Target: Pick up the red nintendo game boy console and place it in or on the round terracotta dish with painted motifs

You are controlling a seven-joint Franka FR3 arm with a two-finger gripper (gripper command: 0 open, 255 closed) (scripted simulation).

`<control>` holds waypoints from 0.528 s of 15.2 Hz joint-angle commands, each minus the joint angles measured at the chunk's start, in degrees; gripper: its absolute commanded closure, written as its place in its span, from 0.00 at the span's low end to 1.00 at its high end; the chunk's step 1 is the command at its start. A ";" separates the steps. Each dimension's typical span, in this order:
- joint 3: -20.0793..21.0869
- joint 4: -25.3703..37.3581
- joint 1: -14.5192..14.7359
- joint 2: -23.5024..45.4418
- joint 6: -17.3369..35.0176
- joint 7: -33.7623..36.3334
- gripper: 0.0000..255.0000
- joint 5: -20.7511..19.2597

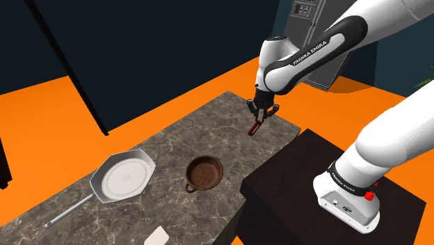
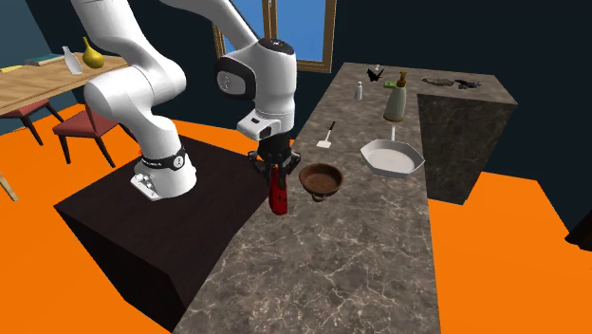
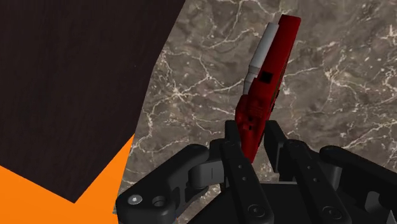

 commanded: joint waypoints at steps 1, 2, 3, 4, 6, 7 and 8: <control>1.93 1.77 1.44 0.74 -1.03 2.98 1.00 0.62; 2.96 2.54 2.18 1.21 -1.33 4.57 1.00 0.89; 3.98 3.37 2.90 1.75 -1.62 6.16 1.00 1.10; 4.98 4.28 3.58 2.35 -1.92 7.76 1.00 1.24; 6.94 6.28 4.85 3.75 -2.54 11.01 1.00 1.31; 7.89 7.38 5.44 4.54 -2.86 12.65 1.00 1.23; 8.81 8.54 6.02 5.38 -3.19 14.31 1.00 1.08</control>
